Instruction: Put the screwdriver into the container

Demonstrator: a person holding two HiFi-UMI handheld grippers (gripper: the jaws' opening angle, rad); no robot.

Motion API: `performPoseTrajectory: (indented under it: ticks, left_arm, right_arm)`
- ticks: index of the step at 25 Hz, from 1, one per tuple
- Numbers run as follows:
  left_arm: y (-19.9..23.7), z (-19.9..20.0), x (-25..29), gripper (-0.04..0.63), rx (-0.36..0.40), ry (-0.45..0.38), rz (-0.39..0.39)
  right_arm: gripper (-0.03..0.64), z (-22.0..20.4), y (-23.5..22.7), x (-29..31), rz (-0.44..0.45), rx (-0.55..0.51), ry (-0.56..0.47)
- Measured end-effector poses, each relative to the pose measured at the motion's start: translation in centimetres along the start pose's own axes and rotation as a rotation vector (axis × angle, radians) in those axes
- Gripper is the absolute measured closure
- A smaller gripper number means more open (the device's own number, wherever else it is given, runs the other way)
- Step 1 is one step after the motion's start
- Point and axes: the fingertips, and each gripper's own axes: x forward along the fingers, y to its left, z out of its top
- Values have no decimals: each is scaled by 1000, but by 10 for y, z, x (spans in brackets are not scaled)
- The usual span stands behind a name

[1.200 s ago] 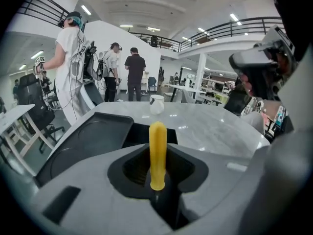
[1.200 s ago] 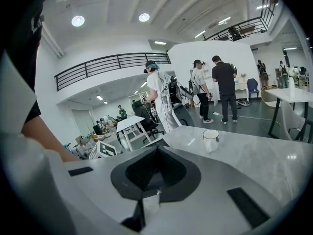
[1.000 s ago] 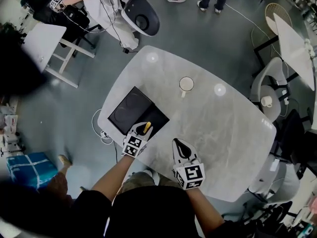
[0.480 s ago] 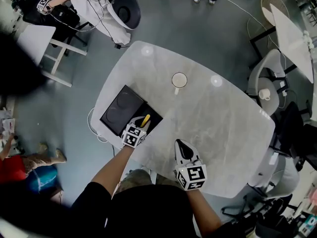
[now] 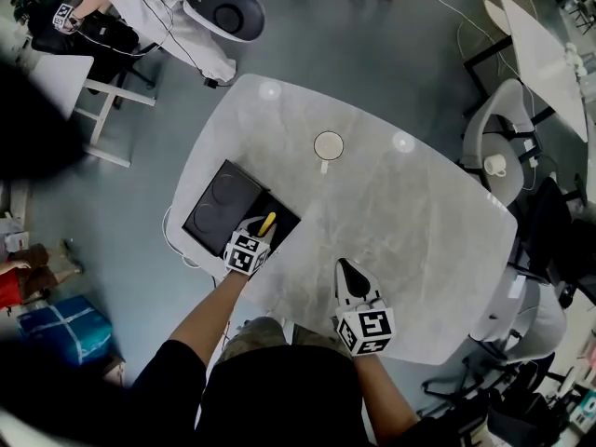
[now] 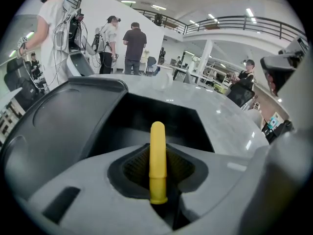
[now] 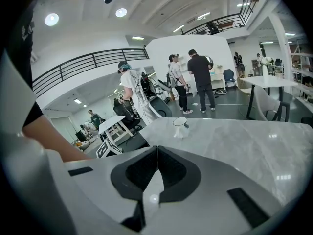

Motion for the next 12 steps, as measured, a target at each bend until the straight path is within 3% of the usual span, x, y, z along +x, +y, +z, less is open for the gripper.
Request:
performPoseTrajectory:
  ticks: [3,7,12]
  left_arm:
    - [-4,2,-5,506,2,5,8]
    - [-11,0,11,478,62,28,12]
    - [-12,-2,11,445,46,13,12]
  right_arm:
    - [604,1,1,-7,-7,0,-4]
    - [604,-9,-7,-5,-12,-9,11]
    - [604,-15,-2,-10,-12,-18,17]
